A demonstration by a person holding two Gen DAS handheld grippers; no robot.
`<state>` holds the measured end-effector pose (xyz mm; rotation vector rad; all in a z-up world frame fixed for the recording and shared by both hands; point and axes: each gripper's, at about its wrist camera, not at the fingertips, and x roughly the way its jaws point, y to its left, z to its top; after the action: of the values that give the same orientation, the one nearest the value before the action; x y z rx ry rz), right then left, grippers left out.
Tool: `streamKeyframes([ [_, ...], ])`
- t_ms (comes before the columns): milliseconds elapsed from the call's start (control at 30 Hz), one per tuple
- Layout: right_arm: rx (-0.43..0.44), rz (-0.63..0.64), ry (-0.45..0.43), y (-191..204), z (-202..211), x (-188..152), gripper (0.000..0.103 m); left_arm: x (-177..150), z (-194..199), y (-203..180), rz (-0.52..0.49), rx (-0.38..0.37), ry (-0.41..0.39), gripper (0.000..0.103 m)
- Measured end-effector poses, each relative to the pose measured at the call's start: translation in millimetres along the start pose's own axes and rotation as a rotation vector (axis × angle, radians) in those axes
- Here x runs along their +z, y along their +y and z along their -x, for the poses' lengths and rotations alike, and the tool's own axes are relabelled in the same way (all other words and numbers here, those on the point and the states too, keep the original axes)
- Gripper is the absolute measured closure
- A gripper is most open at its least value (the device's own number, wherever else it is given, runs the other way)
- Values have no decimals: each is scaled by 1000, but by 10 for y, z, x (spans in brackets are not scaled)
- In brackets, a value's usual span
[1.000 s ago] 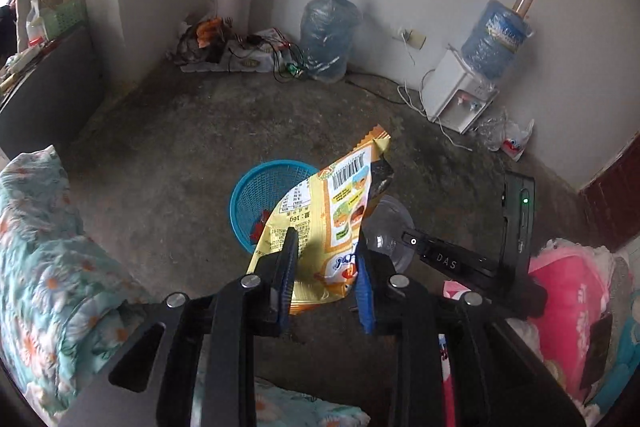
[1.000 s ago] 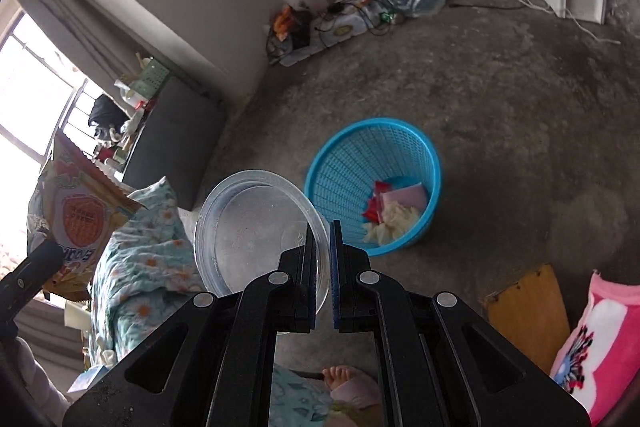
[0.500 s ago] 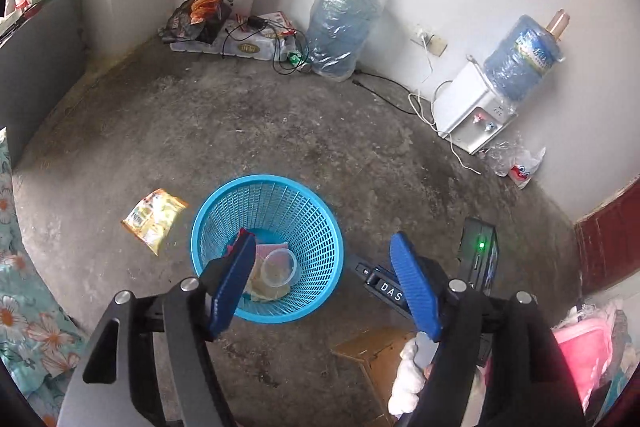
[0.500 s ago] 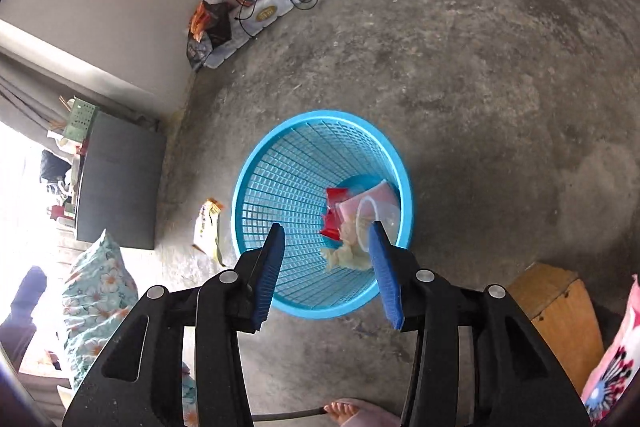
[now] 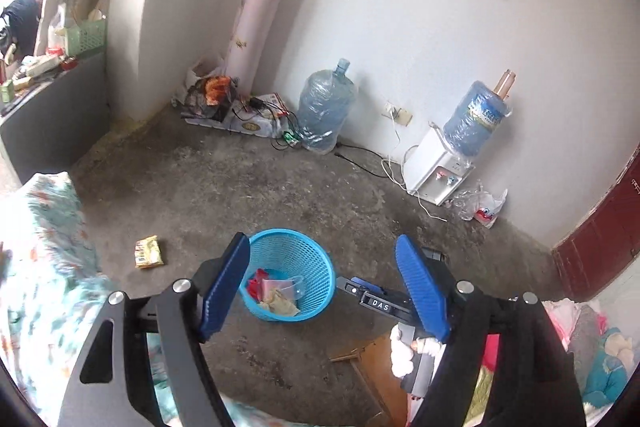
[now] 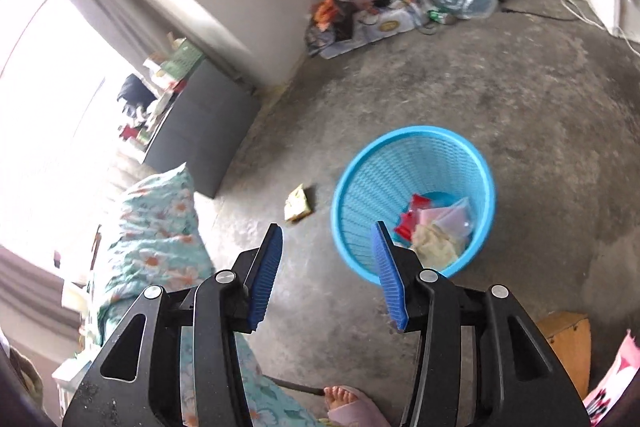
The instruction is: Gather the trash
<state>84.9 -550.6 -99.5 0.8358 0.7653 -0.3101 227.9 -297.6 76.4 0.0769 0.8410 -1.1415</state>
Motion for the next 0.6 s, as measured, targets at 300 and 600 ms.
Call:
streamKeyframes([
  [300,142,224,228,1081,-941,96,36,-775,1923,851,151,272,-168,21],
  [600,104,35,548,1247,-2998,349,32,-1810,3338,1747,437,606,-402,21],
])
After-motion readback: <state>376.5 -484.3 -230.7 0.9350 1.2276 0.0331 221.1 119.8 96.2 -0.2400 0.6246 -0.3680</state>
